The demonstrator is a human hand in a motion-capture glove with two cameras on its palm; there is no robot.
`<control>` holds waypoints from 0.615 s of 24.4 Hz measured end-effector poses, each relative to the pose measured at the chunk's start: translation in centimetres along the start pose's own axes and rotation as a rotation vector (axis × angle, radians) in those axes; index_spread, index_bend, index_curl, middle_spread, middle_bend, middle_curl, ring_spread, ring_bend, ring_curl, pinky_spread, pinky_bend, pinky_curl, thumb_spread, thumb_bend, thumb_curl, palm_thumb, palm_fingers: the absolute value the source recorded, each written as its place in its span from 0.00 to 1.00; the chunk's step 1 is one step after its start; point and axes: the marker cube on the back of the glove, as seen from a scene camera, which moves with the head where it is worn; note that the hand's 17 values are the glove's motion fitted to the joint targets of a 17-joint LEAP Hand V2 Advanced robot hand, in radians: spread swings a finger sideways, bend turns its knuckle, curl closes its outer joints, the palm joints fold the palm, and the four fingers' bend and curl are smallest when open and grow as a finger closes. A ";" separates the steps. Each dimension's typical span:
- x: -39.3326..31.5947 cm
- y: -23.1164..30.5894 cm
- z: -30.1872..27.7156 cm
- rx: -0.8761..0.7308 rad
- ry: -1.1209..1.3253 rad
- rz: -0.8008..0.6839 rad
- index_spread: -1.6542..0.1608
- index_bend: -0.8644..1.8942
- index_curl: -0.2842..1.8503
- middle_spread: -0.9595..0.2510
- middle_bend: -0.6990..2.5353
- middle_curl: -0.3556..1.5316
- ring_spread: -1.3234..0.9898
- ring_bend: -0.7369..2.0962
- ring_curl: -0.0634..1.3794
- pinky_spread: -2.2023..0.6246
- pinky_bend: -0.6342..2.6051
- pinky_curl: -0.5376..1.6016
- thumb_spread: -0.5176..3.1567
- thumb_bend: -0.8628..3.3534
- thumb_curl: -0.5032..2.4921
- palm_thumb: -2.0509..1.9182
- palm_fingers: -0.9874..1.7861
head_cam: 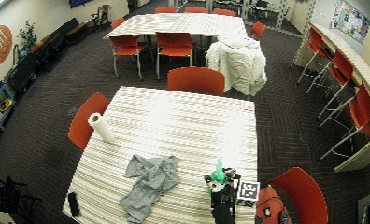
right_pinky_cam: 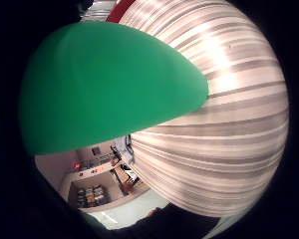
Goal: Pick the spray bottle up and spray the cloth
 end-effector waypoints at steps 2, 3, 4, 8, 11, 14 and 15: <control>-0.1 -0.1 0.1 -0.007 0.004 -0.004 0.75 0.45 0.30 0.71 0.37 0.43 0.52 0.44 0.29 0.82 0.23 0.35 0.38 0.22 0.36 0.78 0.58; -0.2 0.0 0.1 -0.009 0.007 -0.001 0.75 0.45 0.30 0.71 0.37 0.44 0.52 0.44 0.30 0.82 0.23 0.35 0.38 0.22 0.36 0.78 0.58; -0.4 0.1 0.1 -0.008 0.008 0.002 0.75 0.45 0.30 0.71 0.37 0.44 0.52 0.44 0.30 0.82 0.23 0.35 0.38 0.22 0.36 0.78 0.58; -0.3 -0.5 0.1 -0.002 0.013 -0.066 0.76 0.44 0.31 0.72 0.36 0.44 0.51 0.44 0.30 0.82 0.23 0.34 0.37 0.21 0.37 0.78 0.58; -0.5 -1.2 0.0 0.005 0.034 -0.189 0.76 0.43 0.31 0.72 0.36 0.44 0.51 0.44 0.30 0.82 0.23 0.34 0.37 0.21 0.37 0.79 0.59; -1.3 -0.6 0.0 0.012 0.012 -0.050 0.76 0.43 0.32 0.72 0.36 0.44 0.51 0.44 0.31 0.82 0.23 0.34 0.37 0.21 0.37 0.79 0.59; -1.7 -0.4 0.1 0.010 0.002 -0.012 0.76 0.43 0.32 0.72 0.36 0.44 0.51 0.44 0.31 0.82 0.23 0.34 0.36 0.21 0.37 0.79 0.59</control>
